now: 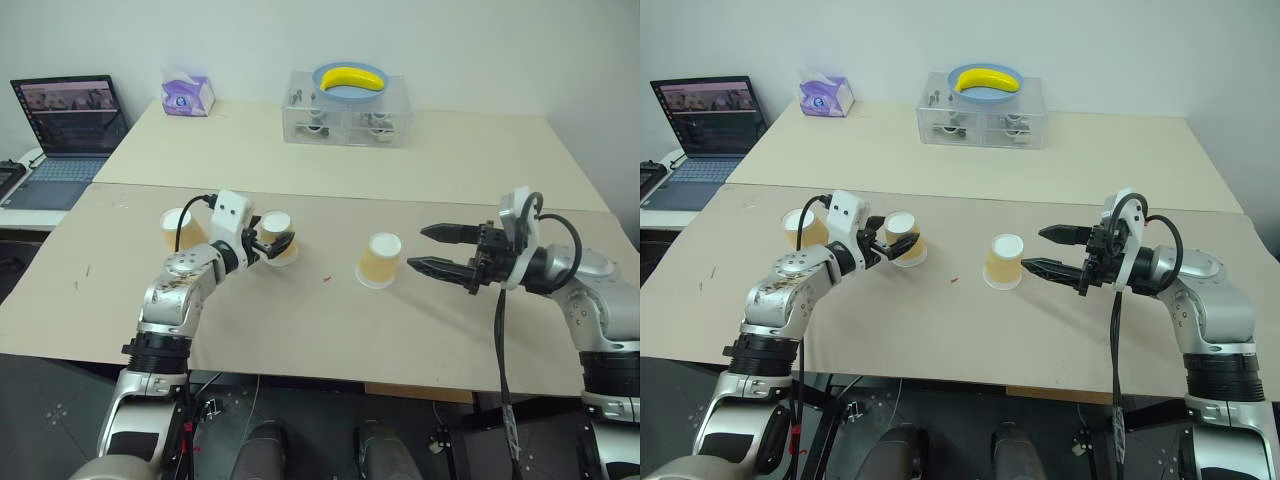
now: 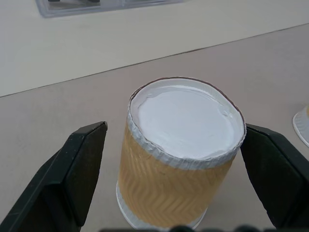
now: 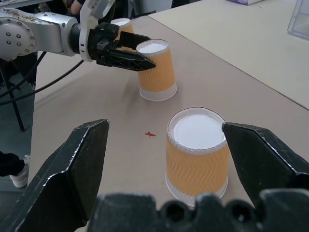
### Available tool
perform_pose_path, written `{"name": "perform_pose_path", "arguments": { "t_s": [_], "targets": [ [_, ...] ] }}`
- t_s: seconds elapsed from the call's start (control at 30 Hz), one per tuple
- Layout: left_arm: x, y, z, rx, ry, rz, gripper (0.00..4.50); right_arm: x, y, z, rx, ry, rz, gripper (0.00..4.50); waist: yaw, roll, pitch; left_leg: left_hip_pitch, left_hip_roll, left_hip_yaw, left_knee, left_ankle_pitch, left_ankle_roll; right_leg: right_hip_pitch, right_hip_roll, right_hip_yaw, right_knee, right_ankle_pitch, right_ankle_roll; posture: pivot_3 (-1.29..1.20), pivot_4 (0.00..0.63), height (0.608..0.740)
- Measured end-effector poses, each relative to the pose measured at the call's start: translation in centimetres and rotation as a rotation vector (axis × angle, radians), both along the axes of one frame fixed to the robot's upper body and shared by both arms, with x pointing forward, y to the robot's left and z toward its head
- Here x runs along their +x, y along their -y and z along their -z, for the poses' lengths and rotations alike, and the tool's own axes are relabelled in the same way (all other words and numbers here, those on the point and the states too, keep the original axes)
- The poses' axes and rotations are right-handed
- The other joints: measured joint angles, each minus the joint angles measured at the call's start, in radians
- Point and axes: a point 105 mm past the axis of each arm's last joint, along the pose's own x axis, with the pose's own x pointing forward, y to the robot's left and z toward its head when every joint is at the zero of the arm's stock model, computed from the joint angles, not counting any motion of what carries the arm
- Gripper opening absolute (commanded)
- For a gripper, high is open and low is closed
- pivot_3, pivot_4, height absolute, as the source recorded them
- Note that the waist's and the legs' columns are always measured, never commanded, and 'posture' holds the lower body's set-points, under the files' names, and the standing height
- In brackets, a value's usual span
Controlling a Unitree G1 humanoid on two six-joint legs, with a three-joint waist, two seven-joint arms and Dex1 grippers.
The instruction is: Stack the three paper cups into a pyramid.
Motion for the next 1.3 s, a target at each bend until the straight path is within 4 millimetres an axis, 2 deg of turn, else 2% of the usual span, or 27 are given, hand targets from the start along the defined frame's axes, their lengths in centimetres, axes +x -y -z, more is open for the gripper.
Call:
{"name": "perform_pose_path", "arguments": {
  "t_s": [0.1,0.13,0.2,0.53,0.63,0.77,0.87,0.97,1.0,1.13,1.3],
  "targets": [
    [0.1,0.2,-0.2,-0.013,0.013,-0.006,3.5,0.0,0.0,0.0,0.0,0.0,0.0,4.5,0.0,0.0,0.0,0.0,0.0,0.0,0.0,0.0,0.0,0.0,0.0,0.0,0.0,0.0,0.0,0.0,0.15,0.694],
    [0.1,0.2,-0.2,-0.017,0.014,-0.007,3.07,0.0,0.0,0.0,-0.001,0.0,0.0,4.5,0.0,0.0,0.0,0.0,0.0,0.0,0.0,0.0,0.0,0.0,0.0,0.0,0.0,0.0,0.0,0.0,0.15,0.694],
    [0.1,0.3,-0.2,-0.022,0.015,-0.009,2.51,0.0,0.0,0.0,-0.002,0.0,0.001,4.5,0.0,0.0,0.0,0.0,0.0,0.0,0.0,0.0,0.0,0.0,0.0,0.0,0.0,0.0,0.0,0.0,0.15,0.694],
    [0.4,0.1,-1.1,0.011,0.03,0.012,2.51,0.0,0.1,-0.1,-0.007,0.006,0.006,4.5,-0.002,0.0,0.0,0.0,0.0,0.0,0.0,0.0,0.0,0.0,0.0,0.0,0.0,0.0,0.0,0.0,0.15,0.694],
    [-0.8,0.6,-1.5,0.049,0.022,0.132,2.51,0.0,0.1,-0.1,-0.008,0.008,0.006,4.5,-0.001,0.0,0.0,0.0,0.0,0.0,0.0,0.0,0.0,0.0,0.0,0.0,0.0,0.0,0.0,0.0,0.15,0.694],
    [-3.3,1.6,-1.3,0.094,-0.028,0.344,2.51,0.1,0.1,-0.1,-0.009,0.01,0.006,4.5,-0.001,0.0,0.0,0.0,0.0,0.0,0.0,0.0,0.0,0.0,0.0,0.0,0.0,0.0,0.0,0.0,0.15,0.694],
    [-5.4,1.2,-0.2,0.123,-0.116,0.483,2.51,0.1,0.2,-0.1,-0.01,0.011,0.009,4.5,-0.005,0.0,0.0,0.0,0.001,0.0,0.0,0.0,0.0,-0.001,0.001,0.0,0.001,0.0,0.0,0.0,0.15,0.694],
    [-5.9,1.0,-0.3,0.133,-0.136,0.544,2.51,0.1,0.2,-0.2,-0.009,0.012,0.011,4.5,-0.003,0.0,0.001,0.001,0.0,0.0,0.0,0.0,0.0,0.0,0.001,0.0,0.0,0.0,0.0,0.0,0.15,0.694],
    [-5.8,1.0,-0.3,0.13,-0.138,0.557,2.51,0.1,0.3,-0.1,-0.009,0.012,0.015,4.5,-0.001,0.0,0.001,0.001,0.0,0.0,0.0,0.0,0.0,0.001,0.001,0.0,0.0,0.0,0.0,0.0,0.15,0.694],
    [-3.2,1.3,-1.6,0.128,-0.083,0.531,2.51,0.1,0.3,-0.2,-0.009,0.017,0.02,4.5,0.005,0.0,0.001,-0.003,0.0,-0.001,0.004,0.0,0.0,0.0,0.001,-0.002,0.0,0.0,0.0,0.0,0.15,0.694],
    [-0.9,2.9,-2.6,0.097,-0.015,0.52,2.51,0.2,0.3,-0.2,-0.011,0.02,0.025,4.5,0.002,0.0,0.001,-0.005,0.0,-0.001,0.005,0.0,0.001,-0.001,0.001,-0.002,0.0,0.0,0.0,0.0,0.15,0.694]
  ]
}}
